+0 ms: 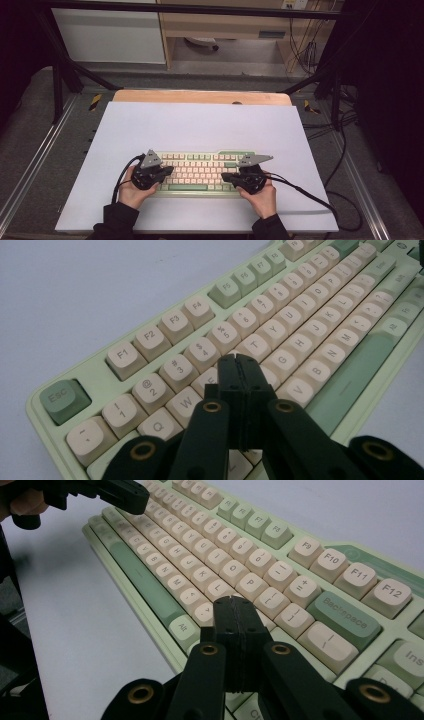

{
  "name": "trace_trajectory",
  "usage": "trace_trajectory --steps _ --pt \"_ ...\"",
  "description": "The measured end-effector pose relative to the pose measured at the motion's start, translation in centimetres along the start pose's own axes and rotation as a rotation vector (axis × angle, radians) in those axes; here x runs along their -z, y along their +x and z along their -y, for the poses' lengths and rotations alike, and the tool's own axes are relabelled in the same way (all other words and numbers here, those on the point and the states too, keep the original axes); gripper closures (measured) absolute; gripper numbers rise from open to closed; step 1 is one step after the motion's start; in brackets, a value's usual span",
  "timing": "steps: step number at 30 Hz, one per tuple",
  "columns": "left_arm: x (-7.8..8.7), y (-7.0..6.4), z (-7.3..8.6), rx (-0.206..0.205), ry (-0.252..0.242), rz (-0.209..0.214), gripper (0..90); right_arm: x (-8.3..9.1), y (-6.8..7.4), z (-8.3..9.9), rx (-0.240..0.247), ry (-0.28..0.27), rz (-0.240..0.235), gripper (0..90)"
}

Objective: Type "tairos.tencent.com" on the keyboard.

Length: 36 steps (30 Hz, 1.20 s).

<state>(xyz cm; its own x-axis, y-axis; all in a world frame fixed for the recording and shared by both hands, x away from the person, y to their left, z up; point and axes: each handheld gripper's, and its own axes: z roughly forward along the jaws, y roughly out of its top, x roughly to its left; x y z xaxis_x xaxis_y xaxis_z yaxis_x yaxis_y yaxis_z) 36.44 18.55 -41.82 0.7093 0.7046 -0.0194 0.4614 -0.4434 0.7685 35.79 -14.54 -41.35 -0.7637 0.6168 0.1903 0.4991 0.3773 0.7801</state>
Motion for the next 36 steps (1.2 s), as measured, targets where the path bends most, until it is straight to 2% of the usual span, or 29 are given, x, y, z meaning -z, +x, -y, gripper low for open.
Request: trace_trajectory --steps 20,36 --pt "2.5 1.3 1.8 0.039 -0.032 -0.016 89.7 -1.3 1.4 -0.6 0.025 0.02 -0.025 90.0" --pt "2.6 1.5 2.2 0.045 -0.029 -0.011 89.7 -3.6 3.0 -1.8 0.049 0.031 -0.038 90.0"
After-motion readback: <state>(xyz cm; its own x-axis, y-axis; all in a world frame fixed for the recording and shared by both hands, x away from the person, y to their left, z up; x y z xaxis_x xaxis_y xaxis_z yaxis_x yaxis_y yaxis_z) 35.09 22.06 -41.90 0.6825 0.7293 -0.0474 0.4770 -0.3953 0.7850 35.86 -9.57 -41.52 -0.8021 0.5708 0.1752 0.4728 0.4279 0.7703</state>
